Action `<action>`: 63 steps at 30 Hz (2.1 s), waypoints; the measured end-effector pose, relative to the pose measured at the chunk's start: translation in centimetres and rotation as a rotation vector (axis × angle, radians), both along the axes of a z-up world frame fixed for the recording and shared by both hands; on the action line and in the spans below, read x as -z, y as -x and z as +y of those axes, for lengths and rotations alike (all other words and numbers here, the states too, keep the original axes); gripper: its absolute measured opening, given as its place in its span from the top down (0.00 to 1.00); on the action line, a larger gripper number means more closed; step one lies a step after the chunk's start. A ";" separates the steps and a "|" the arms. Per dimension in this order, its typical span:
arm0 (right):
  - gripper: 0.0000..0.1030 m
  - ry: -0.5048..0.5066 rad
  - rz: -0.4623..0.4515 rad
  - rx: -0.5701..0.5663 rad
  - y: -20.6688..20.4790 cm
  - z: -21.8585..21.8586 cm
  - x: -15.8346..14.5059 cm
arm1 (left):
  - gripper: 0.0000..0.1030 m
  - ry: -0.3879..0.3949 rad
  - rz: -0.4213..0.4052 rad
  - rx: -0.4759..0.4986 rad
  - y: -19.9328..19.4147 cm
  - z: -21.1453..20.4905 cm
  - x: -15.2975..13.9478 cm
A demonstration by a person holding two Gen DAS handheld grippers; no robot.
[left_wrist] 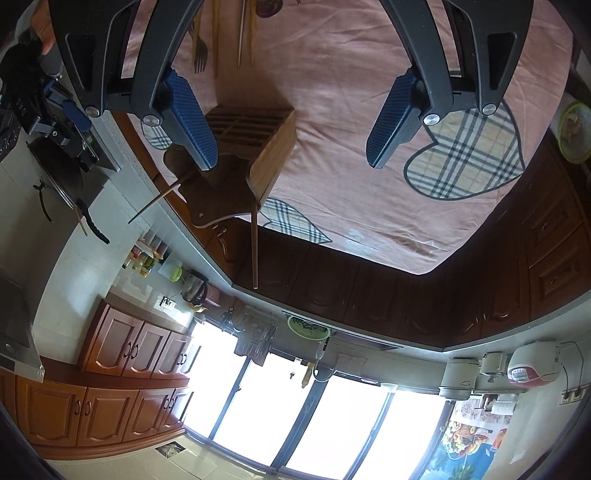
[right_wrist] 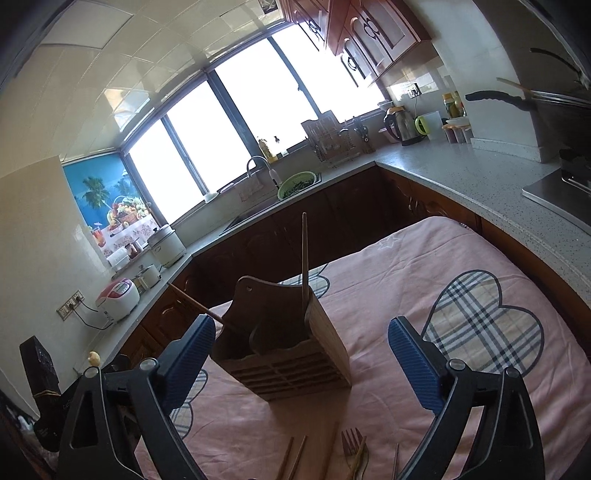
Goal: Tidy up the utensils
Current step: 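Open the left tool and pull back while the right tool releases and withdraws, then close the left tool on another chopstick while the right tool grasps a thin chopstick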
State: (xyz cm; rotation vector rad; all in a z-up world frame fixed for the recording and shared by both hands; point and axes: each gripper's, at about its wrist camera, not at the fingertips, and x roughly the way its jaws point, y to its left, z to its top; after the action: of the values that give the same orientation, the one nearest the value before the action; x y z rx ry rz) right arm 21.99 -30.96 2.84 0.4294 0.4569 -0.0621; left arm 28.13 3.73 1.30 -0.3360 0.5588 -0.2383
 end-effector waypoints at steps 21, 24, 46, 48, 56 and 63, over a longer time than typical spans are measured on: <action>0.07 -0.011 0.174 0.042 8.2 0.3 5.6 | 0.20 -0.038 0.148 0.052 5.9 -0.3 1.6; 0.07 -0.016 0.188 0.043 8.4 0.2 6.2 | 0.20 -0.052 0.168 0.059 5.9 -0.7 1.6; 0.25 0.065 0.327 0.038 5.5 -0.8 9.1 | 0.21 -0.253 0.328 0.163 -0.4 -6.7 3.6; 0.36 0.073 0.349 0.045 5.0 -1.0 9.6 | 0.22 -0.263 0.345 0.171 -1.3 -7.3 4.1; 0.48 0.080 0.404 0.017 3.1 -1.2 11.3 | 0.30 -0.338 0.383 0.207 -4.2 -10.0 5.8; 0.56 0.116 0.469 -0.013 1.0 -0.7 12.8 | 0.42 -0.393 0.419 0.260 -6.4 -12.4 7.8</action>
State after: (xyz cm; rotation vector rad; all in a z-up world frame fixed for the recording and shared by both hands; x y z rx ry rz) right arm 21.00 -31.71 -9.93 0.2957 0.9129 -0.1773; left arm 34.57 -8.63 -6.47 0.0763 1.0465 -0.3035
